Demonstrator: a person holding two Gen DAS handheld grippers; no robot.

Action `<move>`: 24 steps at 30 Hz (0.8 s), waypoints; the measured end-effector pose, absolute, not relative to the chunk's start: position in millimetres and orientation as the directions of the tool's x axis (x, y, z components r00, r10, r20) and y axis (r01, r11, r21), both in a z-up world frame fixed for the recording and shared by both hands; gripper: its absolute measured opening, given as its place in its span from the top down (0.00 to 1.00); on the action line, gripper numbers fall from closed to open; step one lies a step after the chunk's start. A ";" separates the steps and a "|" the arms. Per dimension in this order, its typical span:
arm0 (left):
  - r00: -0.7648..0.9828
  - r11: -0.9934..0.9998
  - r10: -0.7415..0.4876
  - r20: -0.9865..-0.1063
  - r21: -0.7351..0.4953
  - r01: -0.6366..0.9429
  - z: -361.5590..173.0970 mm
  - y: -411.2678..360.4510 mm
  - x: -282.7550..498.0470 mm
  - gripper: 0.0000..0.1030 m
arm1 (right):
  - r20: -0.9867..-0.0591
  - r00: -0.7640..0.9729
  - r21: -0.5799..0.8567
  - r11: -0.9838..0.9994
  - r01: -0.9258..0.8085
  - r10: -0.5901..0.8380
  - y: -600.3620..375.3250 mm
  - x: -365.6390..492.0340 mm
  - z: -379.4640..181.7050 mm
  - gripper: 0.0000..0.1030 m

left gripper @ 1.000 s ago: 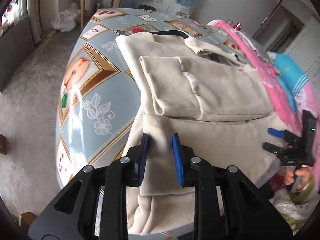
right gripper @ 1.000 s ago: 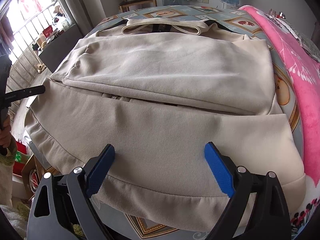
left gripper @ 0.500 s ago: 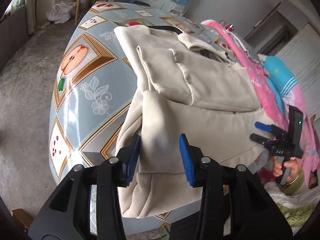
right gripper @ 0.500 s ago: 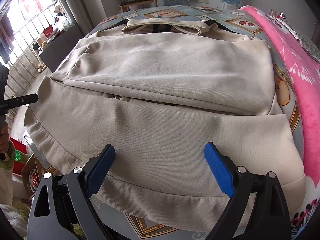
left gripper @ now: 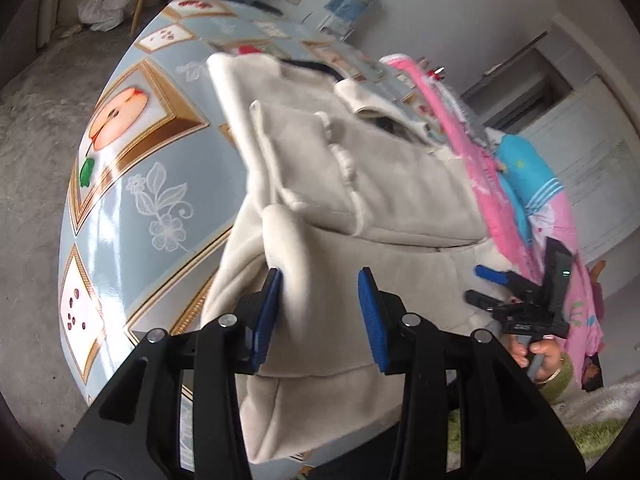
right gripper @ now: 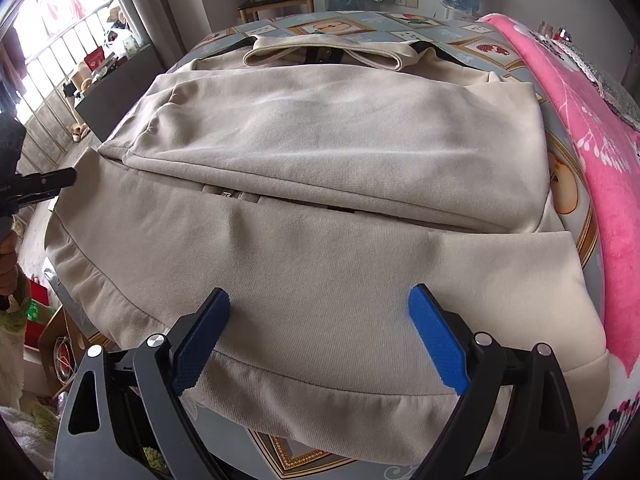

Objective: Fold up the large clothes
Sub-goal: 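Grasp the jacket hem edge with the left gripper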

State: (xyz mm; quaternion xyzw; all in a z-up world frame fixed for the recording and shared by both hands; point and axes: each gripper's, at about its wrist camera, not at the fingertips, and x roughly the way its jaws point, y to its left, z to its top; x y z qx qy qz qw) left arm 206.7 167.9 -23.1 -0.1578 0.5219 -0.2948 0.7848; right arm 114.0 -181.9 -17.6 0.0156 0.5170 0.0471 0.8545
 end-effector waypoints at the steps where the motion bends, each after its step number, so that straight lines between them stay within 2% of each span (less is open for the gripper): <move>1: 0.277 0.784 -0.618 -0.736 -0.548 0.292 -25.7 166.3 208.8 0.64 | -0.882 0.461 0.076 0.995 -0.063 0.097 -182.0 114.2 -17.5 0.14; 9: 0.327 0.773 -0.630 -0.704 -0.528 0.353 -13.4 157.0 204.8 0.64 | -0.881 0.463 0.070 0.995 -0.070 0.095 -181.6 114.8 -17.6 0.14; 12: 0.329 0.816 -0.575 -0.749 -0.495 0.300 -22.8 154.8 206.9 0.64 | -0.879 0.468 0.069 0.995 -0.073 0.095 -181.5 114.0 -18.3 0.14; 13: 0.336 0.837 -0.544 -0.769 -0.466 0.288 -25.6 152.7 207.0 0.71 | -0.879 0.468 0.069 0.995 -0.072 0.095 -181.6 113.7 -18.5 0.13; 14: 0.345 0.848 -0.525 -0.778 -0.446 0.286 -26.2 151.6 205.8 0.72 | -0.879 0.468 0.069 0.995 -0.071 0.094 -181.6 113.7 -18.5 0.13; 16: 0.378 0.859 -0.507 -0.775 -0.416 0.299 -21.2 146.9 200.6 0.73 | -0.878 0.469 0.069 0.995 -0.068 0.093 -181.6 113.2 -18.5 0.13; 20: 0.409 0.821 -0.563 -0.718 -0.428 0.379 -3.5 142.0 185.1 0.73 | -0.877 0.472 0.062 0.995 -0.074 0.089 -181.3 112.3 -19.0 0.13; 24: 0.400 0.844 -0.516 -0.758 -0.367 0.392 -3.8 134.5 187.2 0.73 | -0.874 0.478 0.055 0.995 -0.080 0.087 -180.9 112.2 -19.6 0.13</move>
